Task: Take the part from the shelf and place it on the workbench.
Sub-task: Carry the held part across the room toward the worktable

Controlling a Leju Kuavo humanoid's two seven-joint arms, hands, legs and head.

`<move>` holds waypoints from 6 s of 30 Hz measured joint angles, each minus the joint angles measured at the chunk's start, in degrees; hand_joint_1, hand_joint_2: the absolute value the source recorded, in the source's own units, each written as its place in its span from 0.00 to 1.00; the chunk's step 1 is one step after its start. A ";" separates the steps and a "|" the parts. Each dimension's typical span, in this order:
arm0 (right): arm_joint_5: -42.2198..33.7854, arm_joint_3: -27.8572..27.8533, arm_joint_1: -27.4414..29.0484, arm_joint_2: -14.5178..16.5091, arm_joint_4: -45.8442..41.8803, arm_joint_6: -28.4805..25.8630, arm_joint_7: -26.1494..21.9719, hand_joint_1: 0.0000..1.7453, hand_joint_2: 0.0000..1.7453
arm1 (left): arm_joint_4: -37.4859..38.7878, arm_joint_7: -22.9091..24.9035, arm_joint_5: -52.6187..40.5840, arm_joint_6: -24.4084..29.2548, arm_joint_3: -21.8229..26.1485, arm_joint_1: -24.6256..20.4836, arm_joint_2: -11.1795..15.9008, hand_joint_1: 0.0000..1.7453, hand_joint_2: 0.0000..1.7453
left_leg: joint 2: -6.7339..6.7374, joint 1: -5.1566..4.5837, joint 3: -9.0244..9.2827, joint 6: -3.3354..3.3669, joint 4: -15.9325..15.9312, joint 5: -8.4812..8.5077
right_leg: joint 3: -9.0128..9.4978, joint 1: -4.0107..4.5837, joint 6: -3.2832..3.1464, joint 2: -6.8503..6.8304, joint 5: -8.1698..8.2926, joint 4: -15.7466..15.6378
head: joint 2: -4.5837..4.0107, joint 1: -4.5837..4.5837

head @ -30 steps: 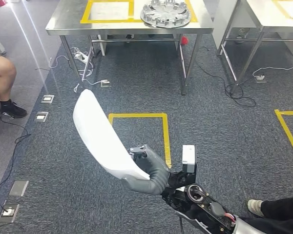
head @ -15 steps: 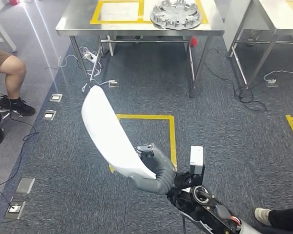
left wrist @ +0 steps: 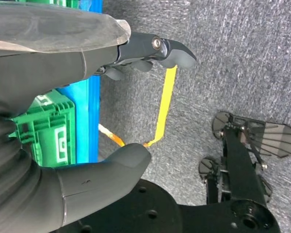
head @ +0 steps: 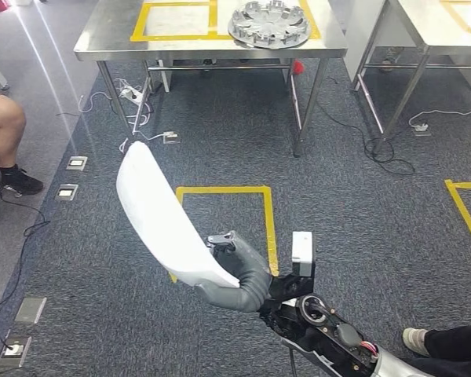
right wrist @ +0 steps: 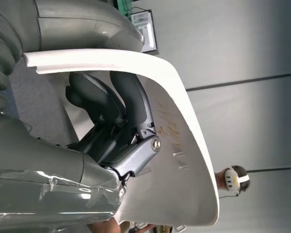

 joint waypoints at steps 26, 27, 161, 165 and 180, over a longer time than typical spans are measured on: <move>0.00 0.02 0.25 -0.02 -0.42 -0.16 0.00 1.00 1.00 | 0.00 0.01 0.00 0.09 -0.01 0.15 -0.23 0.00 1.00 | 0.03 0.25 -6.06 -1.29 11.90 -3.45 | 0.13 -0.39 -1.72 0.02 0.75 -0.29 | 0.00 0.23; 0.00 0.02 0.25 -0.02 -0.42 -0.17 0.00 1.00 1.00 | 0.00 0.01 -0.01 0.09 -0.01 0.14 -0.20 0.00 1.00 | 0.11 0.33 -4.37 -1.30 7.61 -1.06 | 0.50 -0.41 -1.48 0.05 0.37 -0.27 | 0.00 0.02; -1.17 0.73 -0.80 -0.09 0.79 0.40 -0.77 1.00 1.00 | 0.00 0.07 0.52 0.77 0.06 0.12 -0.41 0.00 1.00 | 0.05 0.08 2.06 2.30 -0.07 -1.29 | -8.96 -0.04 0.69 0.33 -7.26 18.17 | 0.00 1.45; -1.26 0.70 -0.85 -0.09 0.90 0.43 -0.80 1.00 1.00 | 0.00 0.14 0.73 0.77 0.07 0.25 -0.43 0.00 1.00 | -0.19 0.08 4.56 1.57 0.01 -3.19 | -5.40 -0.04 0.43 0.27 2.20 6.15 | 0.00 2.46; -1.43 0.76 -1.35 0.02 1.20 0.52 -0.87 1.00 1.00 | 0.00 0.12 1.05 0.77 0.08 0.20 -0.36 0.00 1.00 | -0.02 -0.15 -2.87 0.05 6.14 -0.46 | -0.46 0.19 -2.02 0.46 0.72 0.97 | 0.00 -0.25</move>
